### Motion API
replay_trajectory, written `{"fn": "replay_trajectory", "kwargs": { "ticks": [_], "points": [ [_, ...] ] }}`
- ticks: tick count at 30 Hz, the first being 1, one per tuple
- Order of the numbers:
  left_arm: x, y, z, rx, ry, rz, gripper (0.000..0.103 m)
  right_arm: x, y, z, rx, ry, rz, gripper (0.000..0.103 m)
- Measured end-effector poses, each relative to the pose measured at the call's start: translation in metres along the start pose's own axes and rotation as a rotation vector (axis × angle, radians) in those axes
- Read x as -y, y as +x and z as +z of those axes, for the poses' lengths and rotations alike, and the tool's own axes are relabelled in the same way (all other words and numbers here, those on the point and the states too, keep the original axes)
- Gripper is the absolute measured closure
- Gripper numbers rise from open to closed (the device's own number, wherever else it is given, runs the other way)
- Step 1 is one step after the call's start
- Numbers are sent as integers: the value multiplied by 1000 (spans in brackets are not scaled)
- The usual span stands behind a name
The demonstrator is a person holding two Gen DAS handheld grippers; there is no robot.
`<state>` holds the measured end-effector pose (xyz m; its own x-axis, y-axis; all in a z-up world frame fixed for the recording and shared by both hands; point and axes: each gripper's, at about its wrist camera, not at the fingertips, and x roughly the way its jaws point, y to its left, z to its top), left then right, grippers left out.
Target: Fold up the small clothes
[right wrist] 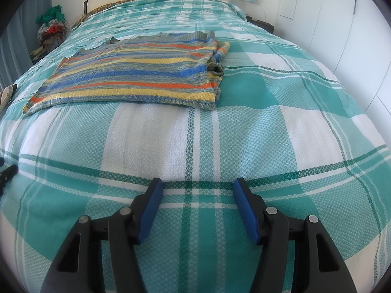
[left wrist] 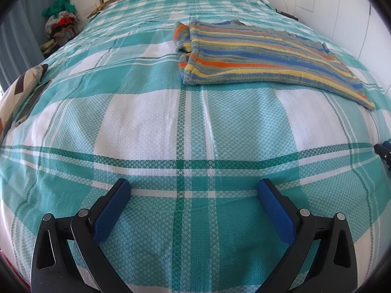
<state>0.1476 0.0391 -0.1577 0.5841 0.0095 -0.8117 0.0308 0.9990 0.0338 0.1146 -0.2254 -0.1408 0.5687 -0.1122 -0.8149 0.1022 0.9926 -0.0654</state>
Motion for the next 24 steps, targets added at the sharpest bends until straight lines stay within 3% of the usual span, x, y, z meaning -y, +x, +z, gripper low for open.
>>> {"fn": "replay_trajectory", "kwargs": {
  "ticks": [24],
  "points": [
    [-2, -1, 0, -14, 9, -20, 0, -2, 0, 0, 5, -1, -13, 43]
  ]
}}
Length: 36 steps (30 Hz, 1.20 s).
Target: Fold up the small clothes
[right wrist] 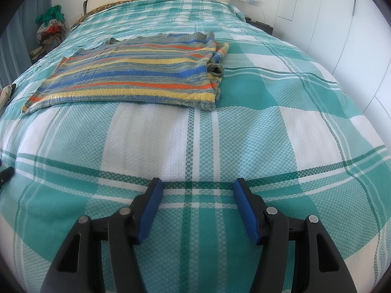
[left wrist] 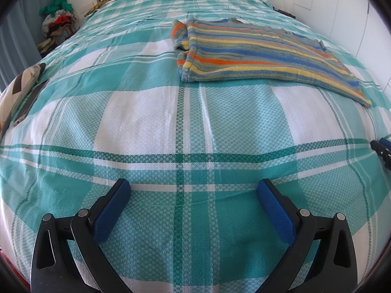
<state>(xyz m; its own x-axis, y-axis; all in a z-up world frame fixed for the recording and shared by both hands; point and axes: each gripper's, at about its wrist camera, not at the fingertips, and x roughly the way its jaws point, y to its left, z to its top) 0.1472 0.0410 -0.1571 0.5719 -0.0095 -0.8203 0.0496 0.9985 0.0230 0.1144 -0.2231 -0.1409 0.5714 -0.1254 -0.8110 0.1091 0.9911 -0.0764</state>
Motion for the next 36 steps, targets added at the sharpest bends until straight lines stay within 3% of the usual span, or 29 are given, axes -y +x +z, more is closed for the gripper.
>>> {"fn": "replay_trajectory", "kwargs": {
  "ticks": [34, 36],
  "points": [
    [0, -6, 1, 0, 2, 0, 1, 2, -2, 4, -26, 29, 9, 42],
    [2, -16, 0, -4, 22, 20, 1, 7, -3, 10, -71, 40, 55, 31]
  ]
}}
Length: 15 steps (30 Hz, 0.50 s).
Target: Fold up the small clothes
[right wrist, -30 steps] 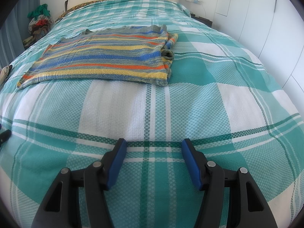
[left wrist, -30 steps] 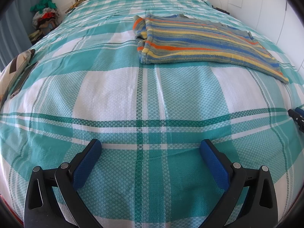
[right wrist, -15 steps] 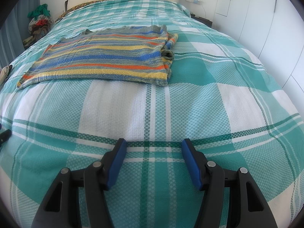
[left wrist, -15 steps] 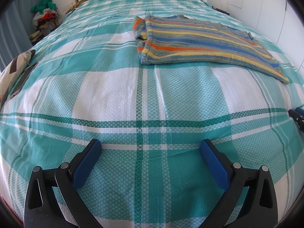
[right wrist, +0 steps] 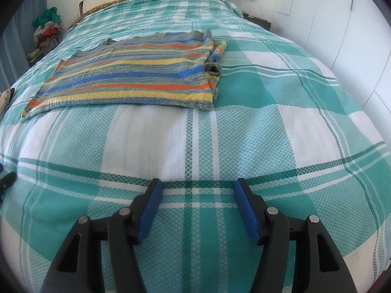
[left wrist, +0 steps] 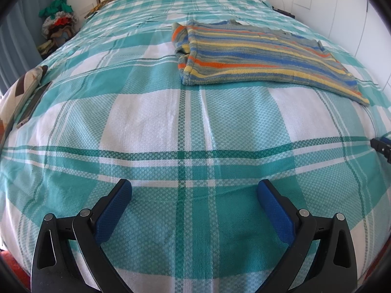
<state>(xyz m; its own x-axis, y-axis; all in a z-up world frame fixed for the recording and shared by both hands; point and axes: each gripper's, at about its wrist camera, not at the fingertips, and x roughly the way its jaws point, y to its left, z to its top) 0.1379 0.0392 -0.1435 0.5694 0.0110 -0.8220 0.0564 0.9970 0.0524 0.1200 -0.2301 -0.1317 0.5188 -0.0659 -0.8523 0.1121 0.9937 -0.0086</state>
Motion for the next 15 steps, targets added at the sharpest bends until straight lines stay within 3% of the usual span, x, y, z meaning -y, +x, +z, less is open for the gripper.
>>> {"fn": "replay_trajectory", "kwargs": {
  "ticks": [2, 3, 7, 11, 13, 15],
  "points": [
    [10, -15, 0, 24, 55, 20, 1, 7, -3, 8, -54, 13, 96, 19],
    [18, -24, 2, 51, 87, 6, 1, 14, -6, 14, -66, 27, 135, 18],
    [79, -47, 25, 127, 255, -164, 1, 50, -17, 50, -11, 69, 199, 18],
    [164, -35, 65, 108, 428, -366, 1, 88, -1, 115, 12, 133, 228, 18],
    [206, -23, 84, 117, 505, -413, 1, 99, 17, 149, 0, 154, 287, 18],
    [244, -6, 99, 134, 573, -412, 2, 105, 42, 181, -35, 164, 320, 18]
  ]
}}
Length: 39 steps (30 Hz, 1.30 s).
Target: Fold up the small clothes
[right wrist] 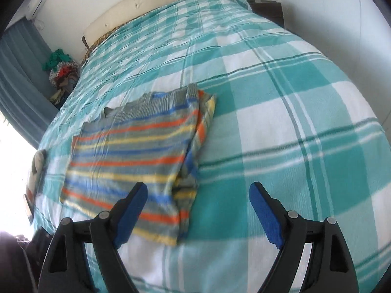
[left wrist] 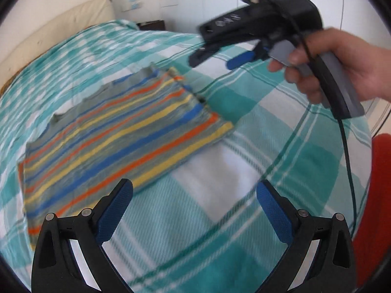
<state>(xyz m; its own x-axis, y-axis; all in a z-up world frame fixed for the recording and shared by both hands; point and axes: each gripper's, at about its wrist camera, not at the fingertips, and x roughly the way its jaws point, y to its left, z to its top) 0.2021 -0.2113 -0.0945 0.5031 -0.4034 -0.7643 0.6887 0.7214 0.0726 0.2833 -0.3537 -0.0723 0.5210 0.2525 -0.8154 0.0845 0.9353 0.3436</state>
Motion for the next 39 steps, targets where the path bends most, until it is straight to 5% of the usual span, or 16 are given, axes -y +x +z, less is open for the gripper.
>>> {"fn": "replay_trajectory", "kwargs": {
  "ticks": [2, 5, 7, 8, 10, 11, 12, 19, 28, 36, 38, 39],
  "points": [
    [11, 29, 18, -16, 36, 5, 4, 6, 22, 28, -33, 17, 26, 19],
    [15, 70, 32, -88, 55, 2, 25, 14, 59, 58, -107, 61, 83, 23],
    [10, 75, 33, -59, 37, -3, 35, 15, 83, 71, -172, 70, 115, 28],
    [8, 74, 34, -44, 16, -12, 62, 12, 94, 75, -192, 62, 116, 32],
    [2, 70, 35, -42, -31, -14, 93, 5, 106, 80, -186, 42, 87, 40],
    [-2, 65, 35, -32, -60, -34, 93, 1, 111, 82, -177, 36, 84, 61],
    [-7, 58, 34, -15, -84, -49, 94, -4, 113, 85, -166, 32, 69, 95],
    [-90, -33, 4, 138, -376, -46, 94, -98, 70, 104, -3, -153, 117, 95],
    [-220, -82, -114, 136, -840, 62, 94, -280, 126, 93, -59, -323, 246, 95],
    [-244, -68, -152, 79, -920, 114, 90, -361, 199, 55, -122, -405, 246, 94],
    [-244, -71, -160, 65, -931, 128, 77, -360, 206, 50, -155, -375, 321, 83],
    [-244, -75, -162, 71, -939, 127, 74, -359, 207, 48, -167, -357, 355, 66]
  ]
}}
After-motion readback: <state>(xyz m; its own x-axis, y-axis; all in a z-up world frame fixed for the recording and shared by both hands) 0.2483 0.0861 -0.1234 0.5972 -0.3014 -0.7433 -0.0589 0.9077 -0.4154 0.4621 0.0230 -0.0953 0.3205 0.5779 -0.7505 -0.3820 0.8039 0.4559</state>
